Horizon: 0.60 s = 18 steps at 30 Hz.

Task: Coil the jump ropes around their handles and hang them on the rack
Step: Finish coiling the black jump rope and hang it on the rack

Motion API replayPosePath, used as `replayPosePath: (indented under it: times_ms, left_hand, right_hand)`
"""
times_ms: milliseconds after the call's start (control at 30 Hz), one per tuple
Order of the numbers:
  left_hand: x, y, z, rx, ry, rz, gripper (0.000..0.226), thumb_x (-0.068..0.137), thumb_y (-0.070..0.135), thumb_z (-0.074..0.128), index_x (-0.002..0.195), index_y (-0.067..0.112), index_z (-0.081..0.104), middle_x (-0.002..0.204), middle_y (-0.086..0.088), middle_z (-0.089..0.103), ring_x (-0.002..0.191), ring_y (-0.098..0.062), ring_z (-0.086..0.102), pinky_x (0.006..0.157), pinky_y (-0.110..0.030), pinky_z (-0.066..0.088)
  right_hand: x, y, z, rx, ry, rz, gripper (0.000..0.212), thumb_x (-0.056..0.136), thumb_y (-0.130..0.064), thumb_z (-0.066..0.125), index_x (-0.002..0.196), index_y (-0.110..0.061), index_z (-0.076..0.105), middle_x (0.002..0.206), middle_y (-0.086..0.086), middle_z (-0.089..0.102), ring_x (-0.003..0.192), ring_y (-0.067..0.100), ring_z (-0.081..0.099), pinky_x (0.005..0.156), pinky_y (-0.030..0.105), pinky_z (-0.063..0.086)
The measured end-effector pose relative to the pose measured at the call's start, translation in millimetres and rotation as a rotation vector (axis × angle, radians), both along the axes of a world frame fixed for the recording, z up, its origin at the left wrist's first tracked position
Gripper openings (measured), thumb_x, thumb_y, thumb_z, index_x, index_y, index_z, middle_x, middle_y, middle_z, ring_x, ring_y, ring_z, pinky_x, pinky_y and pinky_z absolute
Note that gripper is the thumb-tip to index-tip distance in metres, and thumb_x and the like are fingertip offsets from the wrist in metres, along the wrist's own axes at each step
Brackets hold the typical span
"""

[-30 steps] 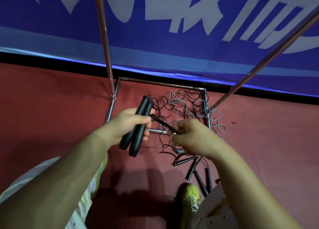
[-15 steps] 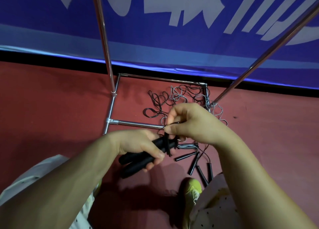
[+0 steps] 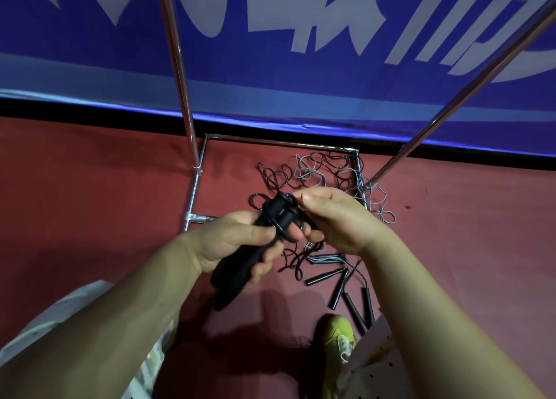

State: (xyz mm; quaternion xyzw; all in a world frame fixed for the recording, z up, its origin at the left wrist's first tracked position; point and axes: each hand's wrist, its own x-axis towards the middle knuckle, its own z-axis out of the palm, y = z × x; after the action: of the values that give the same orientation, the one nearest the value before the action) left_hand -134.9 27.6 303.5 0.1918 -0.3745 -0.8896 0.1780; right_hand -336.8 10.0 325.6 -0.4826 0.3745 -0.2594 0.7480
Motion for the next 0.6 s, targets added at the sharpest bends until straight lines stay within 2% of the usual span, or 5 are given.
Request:
replayPosePath:
  times_ms: [100, 267, 367, 500, 600]
  left_hand:
    - [-1.0, -1.9, -0.1, 0.011, -0.017, 0.087, 0.046, 0.065, 0.040, 0.084, 0.099, 0.012, 0.071, 0.064, -0.001, 0.055, 0.047, -0.014, 0.054, 0.049, -0.023, 0.045]
    - [-9.3, -1.4, 4.2, -0.013, -0.213, 0.226, 0.030, 0.080, 0.022, 0.060, 0.105, 0.007, 0.052, 0.062, -0.002, 0.054, 0.046, -0.015, 0.051, 0.048, -0.023, 0.044]
    - [-10.8, -3.6, 7.5, -0.099, -0.323, 0.278, 0.036, 0.081, 0.021, 0.055, 0.113, 0.007, 0.045, 0.060, 0.000, 0.057, 0.047, -0.016, 0.053, 0.048, -0.024, 0.046]
    - [-15.3, -3.8, 12.0, -0.254, -0.441, 0.337, 0.016, 0.097, 0.005, 0.049, 0.112, 0.004, 0.043, 0.059, 0.002, 0.059, 0.048, -0.015, 0.056, 0.049, -0.024, 0.047]
    - [-19.7, -4.0, 14.9, -0.308, -0.491, 0.380, 0.019, 0.096, 0.005, 0.050, 0.110, 0.017, 0.048, 0.060, 0.002, 0.059, 0.050, -0.018, 0.057, 0.050, -0.025, 0.047]
  right_hand:
    - [-3.0, 1.2, -1.2, -0.197, 0.153, -0.068, 0.027, 0.081, -0.029, 0.065, 0.101, -0.013, 0.072, 0.069, 0.014, 0.045, 0.057, 0.017, 0.030, 0.045, 0.018, 0.023]
    - [-0.5, 5.1, -6.8, -0.347, 0.321, -0.199, 0.013, 0.090, -0.009, 0.062, 0.079, -0.012, 0.067, 0.049, -0.012, 0.048, 0.044, -0.001, 0.036, 0.047, 0.012, 0.031]
    - [4.4, 4.8, -14.9, -0.391, 0.489, -0.283, 0.026, 0.091, -0.020, 0.064, 0.065, -0.020, 0.060, 0.045, -0.015, 0.044, 0.046, -0.001, 0.036, 0.050, 0.018, 0.031]
    - [19.4, 13.9, -24.8, -0.450, 0.575, -0.471, 0.043, 0.087, -0.041, 0.057, 0.056, -0.012, 0.047, 0.054, -0.005, 0.037, 0.052, 0.006, 0.032, 0.050, 0.028, 0.028]
    - [31.7, 22.4, -29.3, -0.440, 0.633, -0.584, 0.056, 0.088, -0.049, 0.046, 0.062, 0.000, 0.052, 0.056, 0.003, 0.043, 0.054, 0.010, 0.036, 0.054, 0.036, 0.033]
